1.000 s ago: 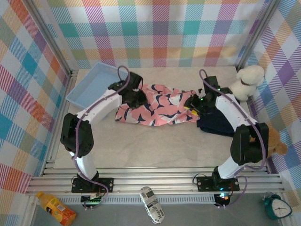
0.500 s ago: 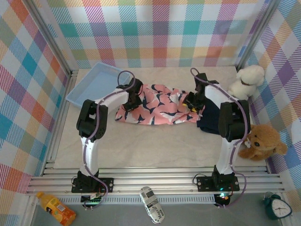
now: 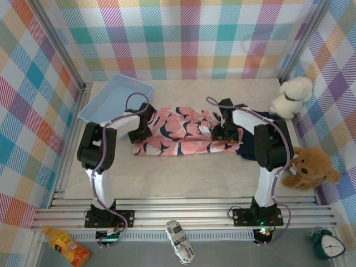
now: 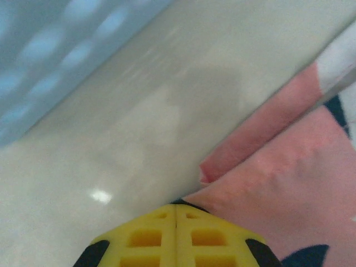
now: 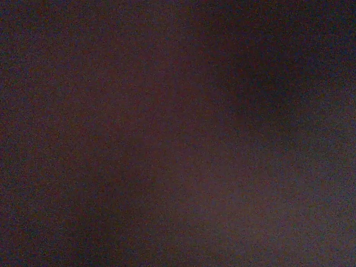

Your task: Fold and stack the mixed laundry pile

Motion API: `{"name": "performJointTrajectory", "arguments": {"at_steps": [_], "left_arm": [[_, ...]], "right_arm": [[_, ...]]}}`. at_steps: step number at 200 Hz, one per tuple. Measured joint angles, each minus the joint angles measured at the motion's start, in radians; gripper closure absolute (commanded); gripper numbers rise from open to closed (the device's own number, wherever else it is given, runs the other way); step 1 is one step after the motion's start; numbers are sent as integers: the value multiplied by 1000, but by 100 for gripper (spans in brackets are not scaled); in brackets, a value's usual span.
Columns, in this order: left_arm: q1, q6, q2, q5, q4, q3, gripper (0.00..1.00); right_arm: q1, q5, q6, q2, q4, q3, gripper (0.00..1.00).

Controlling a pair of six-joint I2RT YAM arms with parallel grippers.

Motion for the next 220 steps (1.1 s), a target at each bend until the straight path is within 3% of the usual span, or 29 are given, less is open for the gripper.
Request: {"name": "performJointTrajectory", "arguments": {"at_steps": [27,39,45,66,80,106,123,156,194,212,220], "left_arm": [[-22,-36,-164,0,-55,-160,95],[-48,-56,-240,0,-79,-196,89],[-63,-65,-274,1,-89,-205,81],[-96,-95,-370,5,-105,-207,34],[-98,-96,-389,3,-118,-184,23],[-89,-61,-338,10,-111,-68,21],[-72,-35,-272,49,-86,16,21],[-53,-14,-116,128,-43,131,24],[-83,-21,14,178,-36,183,25],[-92,-37,58,182,-35,194,34],[-93,-51,72,182,-35,196,42]], "right_arm": [[77,-13,-2,-121,-10,-137,27],[111,-37,5,-175,-10,-192,28],[127,-48,8,-198,-9,-217,27],[171,-77,36,-266,-3,-298,25],[183,-103,57,-286,-7,-318,20],[172,-134,89,-330,-22,-277,5],[153,-157,97,-379,-28,-203,1],[34,-193,106,-455,-23,-85,2],[-141,-177,158,-440,-19,-117,4],[-175,-194,198,-410,-6,-166,11],[-176,-218,216,-390,12,-193,13]]}}
